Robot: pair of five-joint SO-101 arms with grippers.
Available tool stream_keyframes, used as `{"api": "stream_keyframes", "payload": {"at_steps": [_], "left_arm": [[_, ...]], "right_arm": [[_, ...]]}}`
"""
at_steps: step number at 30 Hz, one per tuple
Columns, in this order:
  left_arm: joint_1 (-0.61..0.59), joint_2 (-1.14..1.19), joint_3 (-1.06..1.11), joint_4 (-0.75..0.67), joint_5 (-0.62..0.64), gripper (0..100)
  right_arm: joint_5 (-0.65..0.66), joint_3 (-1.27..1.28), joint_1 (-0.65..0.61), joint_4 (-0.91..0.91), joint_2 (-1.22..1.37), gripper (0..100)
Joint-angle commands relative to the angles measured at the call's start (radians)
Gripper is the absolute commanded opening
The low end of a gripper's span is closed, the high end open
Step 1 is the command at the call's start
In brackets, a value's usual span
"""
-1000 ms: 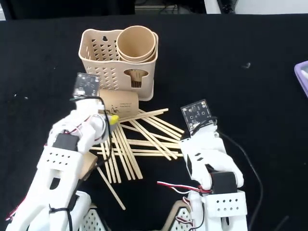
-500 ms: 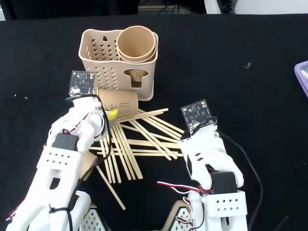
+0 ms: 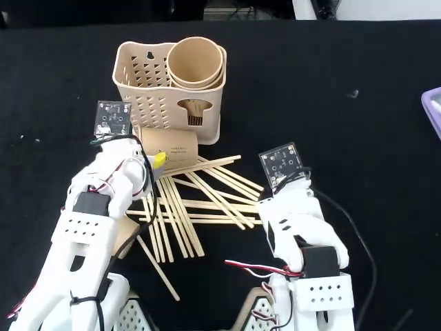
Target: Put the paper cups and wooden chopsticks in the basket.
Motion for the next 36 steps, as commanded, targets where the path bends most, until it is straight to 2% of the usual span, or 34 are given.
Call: {"api": "stream_keyframes", "payload": {"at_steps": [1, 12, 18, 21, 26, 29, 36], "left_arm": [[-0.008, -0.014, -0.004, -0.023, 0.014, 25], [-0.013, 0.005, 0.039, -0.13, 0.015, 25], [-0.01, 0.127, -0.019, -0.127, 0.02, 25], [-0.004, 0.173, -0.045, -0.124, 0.071, 25], [0.007, 0.184, -0.047, -0.121, 0.078, 25], [0.044, 0.183, -0.059, -0.058, 0.08, 24], [0.125, 0.183, -0.137, 0.055, 0.069, 5]], "right_arm": [[-0.008, -0.005, 0.014, -0.021, -0.019, 21.8], [-0.008, -0.005, 0.014, -0.02, -0.018, 21.8], [-0.008, -0.005, 0.014, -0.02, -0.018, 21.8], [-0.008, -0.005, 0.014, -0.018, -0.018, 21.8], [-0.008, -0.005, 0.014, -0.018, -0.018, 21.8], [-0.008, -0.005, 0.014, -0.018, -0.018, 21.8], [-0.002, 0.01, 0.014, -0.023, -0.021, 21.8]]}}
